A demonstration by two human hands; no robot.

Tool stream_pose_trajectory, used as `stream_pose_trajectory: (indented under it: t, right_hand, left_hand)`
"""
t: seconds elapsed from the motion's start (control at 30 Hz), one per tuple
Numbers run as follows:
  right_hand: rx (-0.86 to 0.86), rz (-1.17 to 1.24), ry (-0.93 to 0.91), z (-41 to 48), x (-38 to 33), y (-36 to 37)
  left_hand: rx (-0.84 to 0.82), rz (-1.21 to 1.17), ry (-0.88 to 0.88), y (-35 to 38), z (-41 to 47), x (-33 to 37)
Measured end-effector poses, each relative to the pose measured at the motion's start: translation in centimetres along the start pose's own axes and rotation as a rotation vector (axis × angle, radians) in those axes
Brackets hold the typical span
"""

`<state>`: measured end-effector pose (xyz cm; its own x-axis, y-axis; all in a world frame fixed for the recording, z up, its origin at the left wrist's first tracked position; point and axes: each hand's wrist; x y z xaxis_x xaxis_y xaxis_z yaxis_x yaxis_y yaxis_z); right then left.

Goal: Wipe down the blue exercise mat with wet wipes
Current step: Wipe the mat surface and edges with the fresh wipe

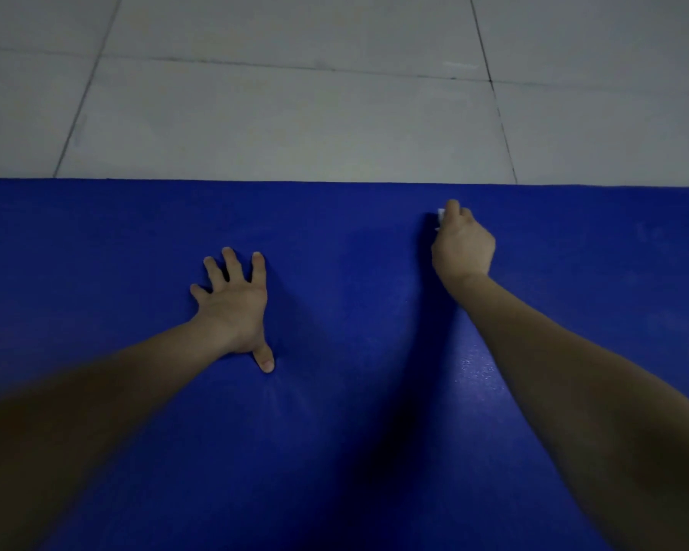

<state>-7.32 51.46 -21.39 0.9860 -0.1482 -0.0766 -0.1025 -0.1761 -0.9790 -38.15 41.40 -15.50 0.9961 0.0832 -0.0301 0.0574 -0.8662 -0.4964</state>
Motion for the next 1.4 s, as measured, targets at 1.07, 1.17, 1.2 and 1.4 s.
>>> stream_pose_trajectory:
  t: [1.07, 1.17, 1.2, 1.4]
  right_hand:
    - [-0.026, 0.046, 0.057, 2.3, -5.1, -0.9]
    - [-0.055, 0.042, -0.067, 1.1, -9.0, -0.6]
    - [-0.066, 0.042, -0.122, 0.7, -10.1, -0.5]
    - [-0.062, -0.042, -0.353, -0.1, -11.2, -0.2]
  left_hand:
    - [-0.015, 0.058, -0.047, -0.2, 0.2, 0.3]
    - [-0.013, 0.062, -0.055, -0.2, 0.2, 0.4]
    - [-0.017, 0.061, -0.059, -0.3, 0.2, 0.5]
    - [-0.03, 0.085, -0.076, -0.3, 0.2, 0.6]
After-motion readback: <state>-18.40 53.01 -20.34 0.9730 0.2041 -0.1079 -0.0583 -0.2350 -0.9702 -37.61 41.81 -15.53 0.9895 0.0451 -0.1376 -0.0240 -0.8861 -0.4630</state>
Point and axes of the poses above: each hand's wrist, its own z-axis towards the middle knuckle, its own y-axis out of the palm, x = y × z, and after that the axes turned 15 degrees about -x, right-handed
